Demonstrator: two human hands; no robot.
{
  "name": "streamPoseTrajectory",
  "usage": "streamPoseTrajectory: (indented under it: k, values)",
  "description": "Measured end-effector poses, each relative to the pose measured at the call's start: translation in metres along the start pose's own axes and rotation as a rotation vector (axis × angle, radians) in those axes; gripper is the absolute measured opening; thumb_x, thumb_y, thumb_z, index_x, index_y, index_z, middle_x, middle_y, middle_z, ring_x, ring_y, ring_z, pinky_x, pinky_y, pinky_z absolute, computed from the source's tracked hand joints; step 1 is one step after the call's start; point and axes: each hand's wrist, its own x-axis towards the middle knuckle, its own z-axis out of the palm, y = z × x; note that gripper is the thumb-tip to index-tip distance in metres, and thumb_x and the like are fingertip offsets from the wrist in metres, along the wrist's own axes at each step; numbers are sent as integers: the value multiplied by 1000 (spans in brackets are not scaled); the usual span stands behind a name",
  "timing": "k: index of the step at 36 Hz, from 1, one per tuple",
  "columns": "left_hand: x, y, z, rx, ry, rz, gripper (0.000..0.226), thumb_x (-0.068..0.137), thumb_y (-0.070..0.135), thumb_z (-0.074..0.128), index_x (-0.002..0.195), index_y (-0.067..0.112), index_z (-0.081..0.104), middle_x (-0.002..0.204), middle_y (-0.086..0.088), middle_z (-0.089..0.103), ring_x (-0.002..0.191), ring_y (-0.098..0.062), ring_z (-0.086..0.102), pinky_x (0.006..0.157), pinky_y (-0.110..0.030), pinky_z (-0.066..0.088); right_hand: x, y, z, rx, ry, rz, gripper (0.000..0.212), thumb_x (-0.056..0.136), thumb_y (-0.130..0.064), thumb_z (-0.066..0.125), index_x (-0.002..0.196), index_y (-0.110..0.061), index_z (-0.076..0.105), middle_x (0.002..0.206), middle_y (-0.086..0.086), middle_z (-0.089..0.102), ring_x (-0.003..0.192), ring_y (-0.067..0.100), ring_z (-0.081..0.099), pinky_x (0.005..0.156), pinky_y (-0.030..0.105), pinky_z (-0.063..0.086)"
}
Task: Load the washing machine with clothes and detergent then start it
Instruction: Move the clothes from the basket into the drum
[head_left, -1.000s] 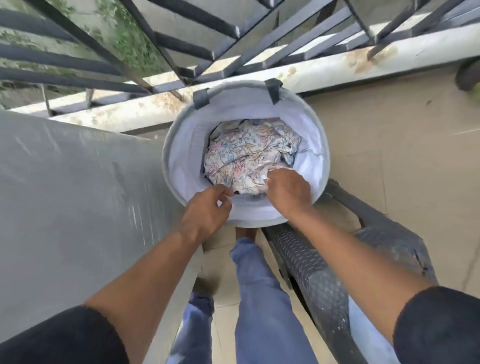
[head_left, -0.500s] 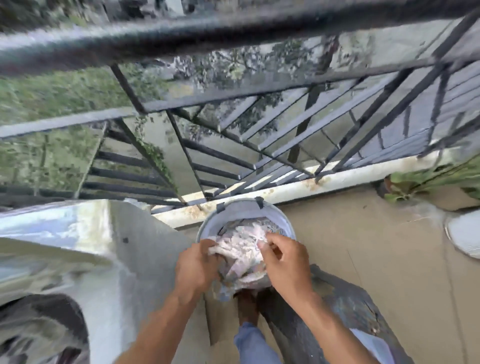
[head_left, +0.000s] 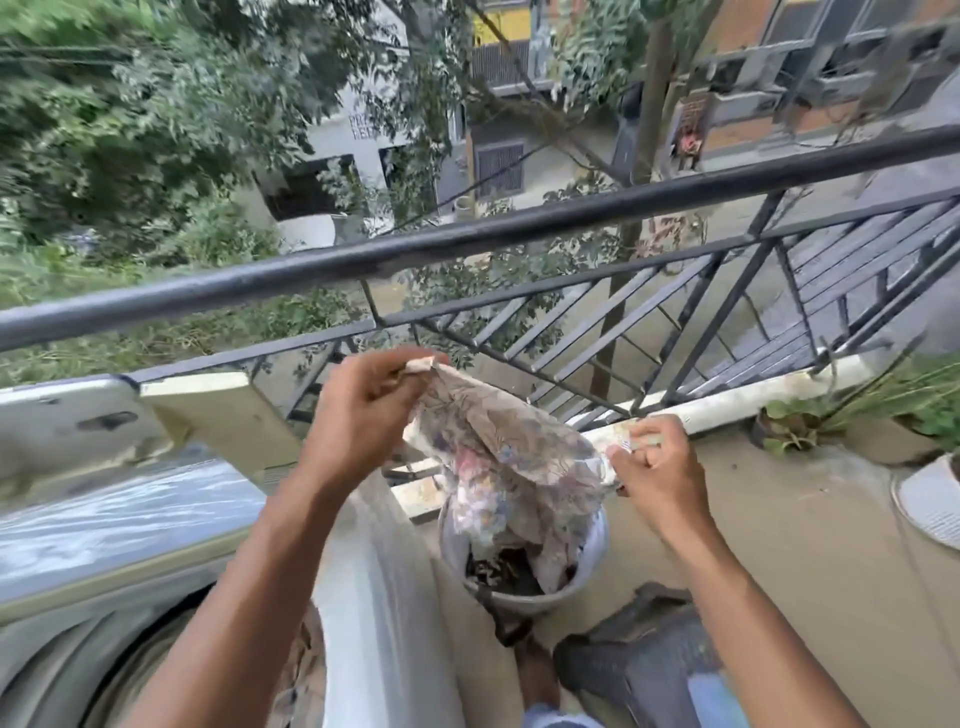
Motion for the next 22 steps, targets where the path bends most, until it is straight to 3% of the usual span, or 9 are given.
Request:
streamPoseTrajectory:
  k: [4,9,10,12,14,16,18,20,22]
  values:
    - [-5,52,-20,-265,-33,64,24,103,7,59,107,20,79,102,-4,79,92,-21,72,83,-35,63,-8,-6,3,-16,-204,-69,45,90,-17,78,113,-42,48,56,1,45,53,18,43,58,33,38]
    - [-15,97,-33,-411,-83,149,21,103,7,58,112,13,77,100,-8,77,94,-23,70,89,-40,60,-16,-18,22,-89,-496,-97,97,78,-1,76,143,-60,35,70,2,59,64,15,57,65,34,46]
    - [-18,105,-33,-430,-92,165,20,103,7,59,112,13,76,99,-7,77,93,-23,70,88,-39,60,-19,-24,27,-71,-528,-116,96,75,-2,75,145,-57,37,74,0,63,66,13,60,67,33,47]
    - [-25,117,-34,-461,-105,200,20,102,8,59,113,12,75,99,-7,78,92,-22,71,87,-38,61,-26,-36,36,-62,-536,-177,74,78,-6,73,137,-45,52,87,-11,70,77,3,66,73,24,50]
    - [-30,123,-35,-485,-101,222,20,102,9,58,113,11,75,99,-8,78,94,-23,71,91,-43,61,-28,-44,41,-128,-475,-266,37,84,-14,69,116,-31,72,96,-12,76,91,4,71,82,31,58]
    - [-33,123,-38,-480,-81,238,21,103,8,57,113,12,75,100,-8,78,95,-23,72,92,-43,62,-27,-47,41,-173,-421,-324,17,84,-20,67,96,-21,79,88,-5,79,87,11,74,80,41,61]
    - [-36,115,-41,-434,-30,234,21,104,8,57,113,13,75,98,-4,79,93,-19,74,87,-37,65,-23,-51,38,-232,-339,-345,14,87,-11,63,86,-13,77,78,3,76,78,19,73,72,41,58]
    - [-39,104,-42,-351,36,203,20,104,8,58,112,14,75,95,1,79,91,-15,75,83,-32,65,-18,-58,29,-255,-265,-315,22,89,-1,58,82,-13,76,74,5,72,68,20,66,59,33,49]
    - [-44,86,-40,-263,90,140,20,104,9,58,111,17,74,93,2,79,91,-14,76,85,-36,65,-14,-67,19,-252,-226,-288,25,90,1,57,85,-14,76,70,4,67,59,19,58,51,29,39]
